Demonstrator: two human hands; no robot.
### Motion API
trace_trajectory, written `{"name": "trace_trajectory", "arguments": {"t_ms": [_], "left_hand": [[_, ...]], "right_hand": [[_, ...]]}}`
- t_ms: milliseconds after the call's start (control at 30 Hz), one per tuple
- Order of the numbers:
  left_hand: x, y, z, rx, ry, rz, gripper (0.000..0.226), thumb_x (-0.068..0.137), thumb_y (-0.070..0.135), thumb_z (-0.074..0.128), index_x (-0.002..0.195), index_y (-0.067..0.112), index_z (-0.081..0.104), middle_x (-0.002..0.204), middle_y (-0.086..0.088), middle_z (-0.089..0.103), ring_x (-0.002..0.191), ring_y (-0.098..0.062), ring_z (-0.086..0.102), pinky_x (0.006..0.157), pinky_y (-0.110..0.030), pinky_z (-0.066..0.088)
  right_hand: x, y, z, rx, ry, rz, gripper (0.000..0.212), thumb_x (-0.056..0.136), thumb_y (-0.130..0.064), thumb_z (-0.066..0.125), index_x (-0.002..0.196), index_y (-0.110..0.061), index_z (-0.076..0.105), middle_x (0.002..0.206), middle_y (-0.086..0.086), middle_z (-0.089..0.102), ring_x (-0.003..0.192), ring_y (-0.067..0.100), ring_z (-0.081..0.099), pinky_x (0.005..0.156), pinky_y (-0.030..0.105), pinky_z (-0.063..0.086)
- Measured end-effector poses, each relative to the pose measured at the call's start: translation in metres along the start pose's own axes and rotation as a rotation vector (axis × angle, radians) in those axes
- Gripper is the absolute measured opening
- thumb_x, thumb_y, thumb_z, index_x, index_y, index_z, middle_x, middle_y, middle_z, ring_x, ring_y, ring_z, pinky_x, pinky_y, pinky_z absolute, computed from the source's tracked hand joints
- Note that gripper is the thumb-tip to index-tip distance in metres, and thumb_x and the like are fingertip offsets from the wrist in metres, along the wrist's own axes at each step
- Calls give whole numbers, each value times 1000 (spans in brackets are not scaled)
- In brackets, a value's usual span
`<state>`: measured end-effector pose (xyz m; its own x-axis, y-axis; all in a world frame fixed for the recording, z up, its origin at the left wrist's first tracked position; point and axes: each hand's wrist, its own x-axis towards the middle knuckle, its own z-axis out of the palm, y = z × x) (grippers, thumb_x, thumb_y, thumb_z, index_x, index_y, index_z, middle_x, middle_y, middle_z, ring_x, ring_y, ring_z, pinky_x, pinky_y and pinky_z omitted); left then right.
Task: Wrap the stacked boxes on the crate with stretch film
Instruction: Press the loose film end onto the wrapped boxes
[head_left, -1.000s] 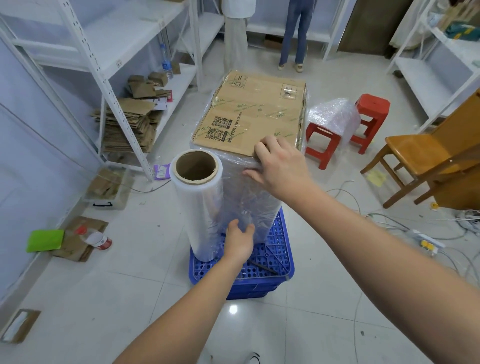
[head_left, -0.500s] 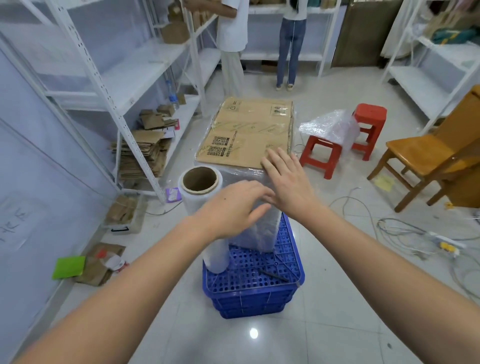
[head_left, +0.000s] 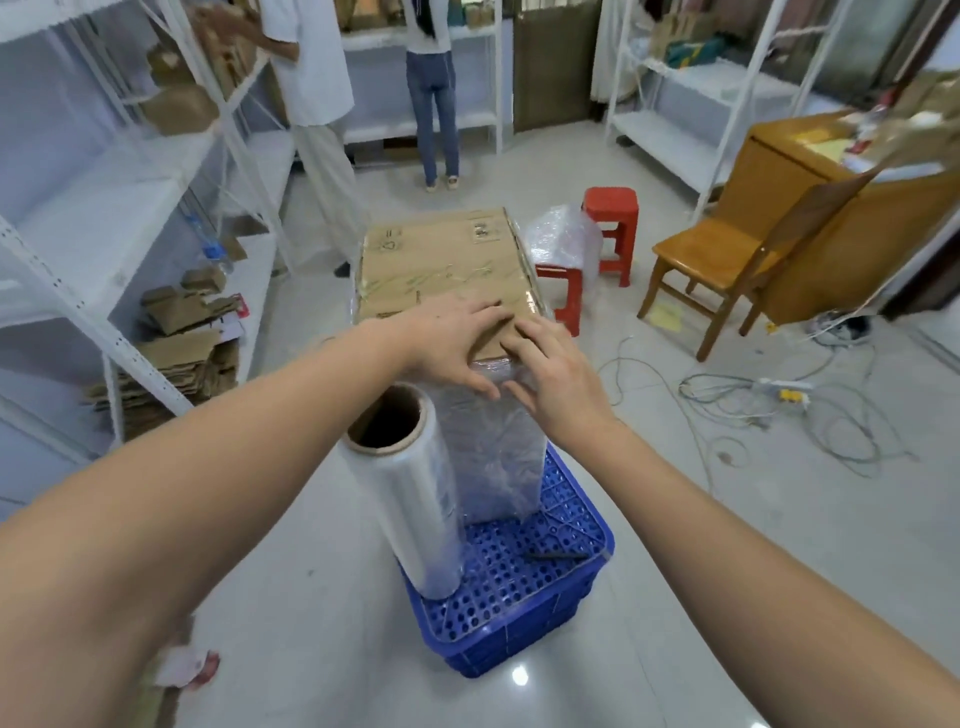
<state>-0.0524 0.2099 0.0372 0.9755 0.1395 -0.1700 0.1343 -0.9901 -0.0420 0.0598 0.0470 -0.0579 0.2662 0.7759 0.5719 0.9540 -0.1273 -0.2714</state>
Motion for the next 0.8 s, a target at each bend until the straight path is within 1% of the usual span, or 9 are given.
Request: {"name": "trace_trajectory", "arguments": {"t_ms": [100, 133, 167, 233, 300, 400, 533, 700, 800], "left_hand": [[17, -14, 11, 73, 26, 107, 118, 80, 83, 58, 165, 17, 11, 172, -11, 15, 158, -30, 14, 127, -48, 9], [20, -18, 14, 74, 37, 140, 117, 82, 83, 57, 165, 16, 10, 172, -11, 12, 159, -29, 11, 127, -48, 5], [21, -22, 17, 71, 51, 168, 117, 82, 83, 55, 165, 15, 10, 173, -11, 11, 159, -28, 10, 127, -46, 4], [23, -27, 24, 50, 76, 200, 118, 78, 83, 47, 165, 14, 11, 172, -13, 10, 159, -29, 11, 128, -47, 5], [26, -31, 31, 18, 92, 217, 119, 74, 84, 40, 165, 14, 12, 172, -14, 10, 159, -29, 10, 128, -50, 8], [28, -34, 38, -14, 122, 223, 118, 74, 85, 40, 165, 16, 11, 172, -12, 9, 159, -27, 9, 128, -50, 8], [29, -35, 41, -50, 160, 235, 116, 76, 88, 42, 165, 19, 14, 172, -8, 12, 158, -25, 10, 129, -49, 8], [27, -37, 41, -115, 182, 229, 114, 77, 87, 51, 165, 23, 19, 173, -4, 14, 159, -19, 11, 129, -46, 8], [28, -35, 42, -130, 192, 222, 113, 75, 87, 51, 165, 25, 20, 173, -3, 13, 159, -16, 10, 130, -45, 7]], "right_hand": [[-20, -17, 4, 5, 111, 227, 74, 79, -28, 79, 142, -14, 43, 152, 8, 35, 140, 26, 34, 113, 40, 35], [-30, -23, 6, 15, 174, 301, 71, 81, -28, 78, 142, -13, 44, 149, 8, 36, 137, 25, 37, 112, 36, 36], [-41, -30, 10, 36, 238, 359, 61, 82, -26, 77, 135, -12, 50, 142, 8, 43, 129, 23, 44, 106, 33, 41], [-62, -41, 19, 138, 285, 424, 25, 86, -21, 73, 108, -13, 63, 112, 2, 59, 102, 18, 56, 87, 35, 51], [-70, -53, 26, 393, 171, 511, 2, 89, -15, 68, 89, -16, 66, 88, -6, 64, 83, 13, 61, 75, 37, 52], [-53, -62, 35, 688, 48, 694, 12, 91, -14, 62, 86, -17, 73, 82, -7, 71, 81, 11, 66, 77, 32, 54], [-31, -55, 44, 935, 36, 822, 21, 91, -10, 58, 88, -10, 78, 85, 3, 76, 87, 22, 71, 89, 42, 55], [-33, -44, 54, 1087, 96, 844, 20, 90, 2, 55, 89, 5, 75, 85, 16, 75, 83, 27, 71, 84, 41, 56], [-50, -39, 73, 1196, 24, 971, 22, 93, 0, 53, 100, 7, 72, 90, 22, 74, 87, 29, 72, 88, 45, 55]]}}
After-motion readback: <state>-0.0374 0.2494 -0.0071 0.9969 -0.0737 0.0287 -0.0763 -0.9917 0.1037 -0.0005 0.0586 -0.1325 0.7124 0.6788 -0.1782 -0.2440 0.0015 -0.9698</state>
